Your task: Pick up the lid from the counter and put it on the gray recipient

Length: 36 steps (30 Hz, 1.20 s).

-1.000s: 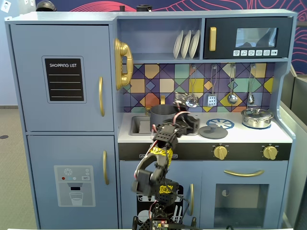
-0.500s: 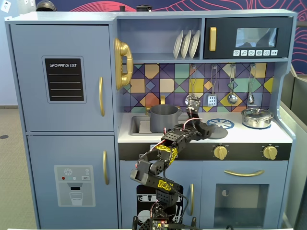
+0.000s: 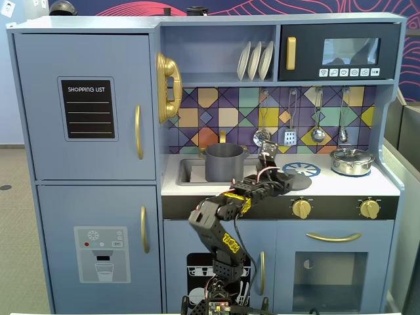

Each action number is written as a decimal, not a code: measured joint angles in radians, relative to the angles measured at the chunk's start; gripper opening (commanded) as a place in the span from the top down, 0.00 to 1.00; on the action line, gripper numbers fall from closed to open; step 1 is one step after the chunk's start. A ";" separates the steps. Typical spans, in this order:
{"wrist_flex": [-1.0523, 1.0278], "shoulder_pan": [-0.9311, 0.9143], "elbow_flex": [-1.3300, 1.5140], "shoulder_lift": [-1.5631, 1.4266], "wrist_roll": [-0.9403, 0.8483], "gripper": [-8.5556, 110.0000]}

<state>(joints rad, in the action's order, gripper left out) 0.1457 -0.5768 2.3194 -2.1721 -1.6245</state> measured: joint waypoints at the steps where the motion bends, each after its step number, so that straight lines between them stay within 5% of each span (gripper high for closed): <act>1: 0.008 -0.003 -0.003 0.018 0.000 0.71; 24: 0.083 -0.014 -0.210 0.311 0.066 0.75; 29: 0.094 -0.020 -0.255 0.368 0.066 0.93; 36: 0.112 -0.021 -0.267 0.385 0.084 0.93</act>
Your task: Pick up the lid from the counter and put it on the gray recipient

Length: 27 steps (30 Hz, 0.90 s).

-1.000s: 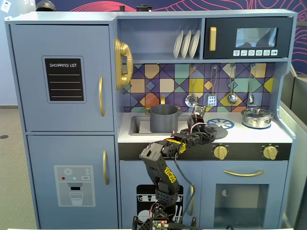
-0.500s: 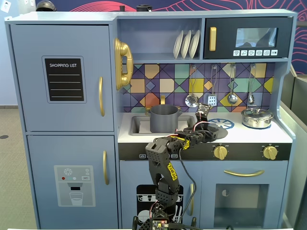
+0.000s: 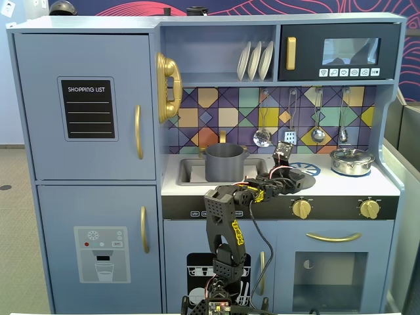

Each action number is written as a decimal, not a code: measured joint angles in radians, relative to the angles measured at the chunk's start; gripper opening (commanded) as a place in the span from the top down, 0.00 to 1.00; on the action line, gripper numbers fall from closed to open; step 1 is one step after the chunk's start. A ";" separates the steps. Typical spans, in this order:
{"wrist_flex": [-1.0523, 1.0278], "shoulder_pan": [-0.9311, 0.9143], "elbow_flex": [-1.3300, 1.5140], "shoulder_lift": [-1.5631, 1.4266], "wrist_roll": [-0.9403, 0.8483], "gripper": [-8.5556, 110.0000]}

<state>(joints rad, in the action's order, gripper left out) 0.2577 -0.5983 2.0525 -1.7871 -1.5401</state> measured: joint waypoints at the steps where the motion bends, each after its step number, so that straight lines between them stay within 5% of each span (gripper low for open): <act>1: 0.006 0.000 0.000 0.002 0.002 0.93; 11: -0.020 0.066 -0.041 -0.029 -0.014 0.93; 27: -0.402 0.275 -0.239 -0.353 -0.023 0.93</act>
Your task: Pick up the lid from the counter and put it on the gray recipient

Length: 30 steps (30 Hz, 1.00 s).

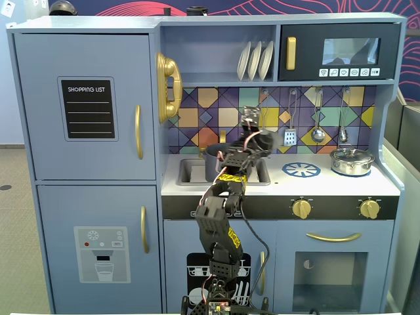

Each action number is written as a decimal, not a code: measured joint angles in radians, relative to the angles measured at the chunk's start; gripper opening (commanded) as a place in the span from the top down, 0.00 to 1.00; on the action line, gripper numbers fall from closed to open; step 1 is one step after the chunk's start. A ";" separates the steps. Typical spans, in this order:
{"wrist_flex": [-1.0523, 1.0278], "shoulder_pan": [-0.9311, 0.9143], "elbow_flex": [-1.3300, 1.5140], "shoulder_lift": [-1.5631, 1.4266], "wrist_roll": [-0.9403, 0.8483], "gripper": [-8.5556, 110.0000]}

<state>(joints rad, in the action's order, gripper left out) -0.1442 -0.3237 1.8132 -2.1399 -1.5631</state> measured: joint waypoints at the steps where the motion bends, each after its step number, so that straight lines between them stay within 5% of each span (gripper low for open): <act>1: -0.017 0.017 0.003 -0.020 0.005 0.93; 30: 0.015 0.273 0.006 0.137 0.014 0.93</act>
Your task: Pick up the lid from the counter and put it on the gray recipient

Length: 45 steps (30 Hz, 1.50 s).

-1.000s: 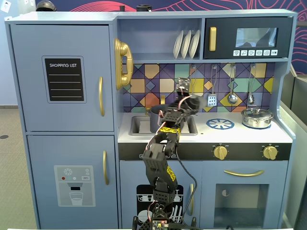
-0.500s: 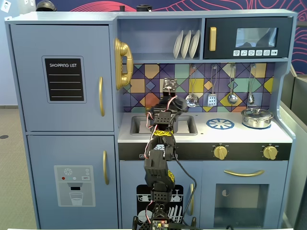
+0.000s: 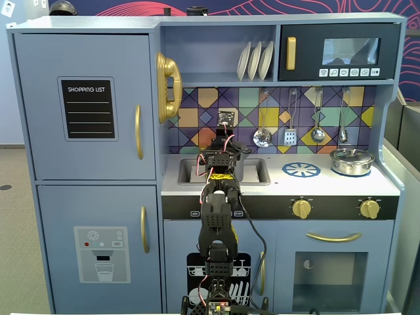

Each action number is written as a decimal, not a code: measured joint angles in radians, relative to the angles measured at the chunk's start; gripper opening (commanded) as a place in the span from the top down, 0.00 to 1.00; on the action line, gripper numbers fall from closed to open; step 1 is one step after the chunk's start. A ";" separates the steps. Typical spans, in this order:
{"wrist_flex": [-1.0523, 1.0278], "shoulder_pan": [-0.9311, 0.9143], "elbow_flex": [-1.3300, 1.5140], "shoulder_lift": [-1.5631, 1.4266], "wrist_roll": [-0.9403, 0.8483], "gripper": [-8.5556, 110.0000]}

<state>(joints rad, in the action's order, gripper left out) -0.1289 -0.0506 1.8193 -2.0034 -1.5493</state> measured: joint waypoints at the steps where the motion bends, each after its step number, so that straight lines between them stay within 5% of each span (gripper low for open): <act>1: 0.002 0.002 -0.009 0.012 0.000 0.93; 23: -0.032 0.032 0.017 -0.026 -0.020 0.93; 26: -0.035 0.032 0.044 -0.061 -0.011 0.70; 30: -0.060 0.031 0.051 -0.080 0.021 0.56; 45: -0.330 0.017 0.057 -0.319 -0.023 0.58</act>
<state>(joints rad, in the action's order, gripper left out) -0.4587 -0.0337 1.8761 -2.3224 -1.5723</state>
